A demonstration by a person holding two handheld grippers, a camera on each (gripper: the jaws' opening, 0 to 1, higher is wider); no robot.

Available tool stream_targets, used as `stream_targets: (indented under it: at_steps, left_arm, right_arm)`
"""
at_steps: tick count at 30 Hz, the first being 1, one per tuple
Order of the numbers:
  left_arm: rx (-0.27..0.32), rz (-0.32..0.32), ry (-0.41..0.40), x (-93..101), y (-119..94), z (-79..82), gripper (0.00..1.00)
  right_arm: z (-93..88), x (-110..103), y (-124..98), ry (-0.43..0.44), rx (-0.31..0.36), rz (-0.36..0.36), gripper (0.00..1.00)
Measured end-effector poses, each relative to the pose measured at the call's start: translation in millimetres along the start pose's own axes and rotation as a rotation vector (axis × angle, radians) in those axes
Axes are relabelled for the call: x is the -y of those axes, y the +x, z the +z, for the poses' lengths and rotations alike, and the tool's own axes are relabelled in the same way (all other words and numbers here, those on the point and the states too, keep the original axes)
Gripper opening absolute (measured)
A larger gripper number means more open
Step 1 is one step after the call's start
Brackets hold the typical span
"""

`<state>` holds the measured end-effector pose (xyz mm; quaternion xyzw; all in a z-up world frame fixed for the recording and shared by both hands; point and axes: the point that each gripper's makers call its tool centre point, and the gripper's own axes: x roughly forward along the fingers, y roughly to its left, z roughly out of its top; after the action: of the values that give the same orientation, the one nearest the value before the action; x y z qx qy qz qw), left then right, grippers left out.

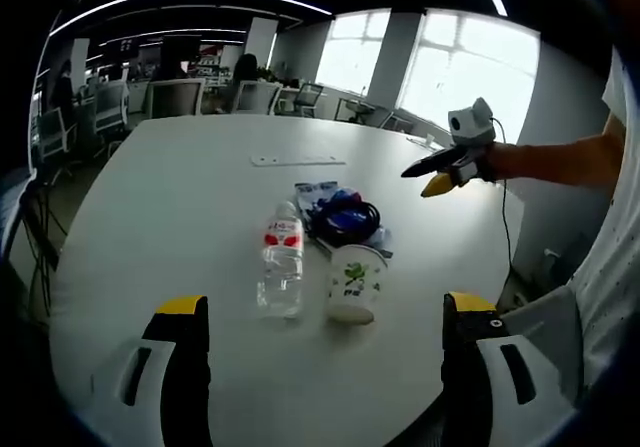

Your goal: Arrange the tabletop items into an orderly group along one side of the table until the central work area is clear of visible clutter.

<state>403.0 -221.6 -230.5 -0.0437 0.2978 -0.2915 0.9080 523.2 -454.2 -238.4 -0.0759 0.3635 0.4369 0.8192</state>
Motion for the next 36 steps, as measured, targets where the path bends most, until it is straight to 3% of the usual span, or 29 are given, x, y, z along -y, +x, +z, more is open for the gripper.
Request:
stream_targets:
  at_steps: [15, 36]
  left_arm:
    - [0.016, 0.0, -0.024, -7.7, 1, 0.7, 1.0]
    - [0.037, 0.019, -0.076, -20.2, 2, -4.8, 0.99]
  right_arm:
    - [14.9, 6, 40, 0.032, -0.025, 0.006, 0.59]
    - [5.2, 22, 85, 0.094, -0.118, -0.018, 0.44]
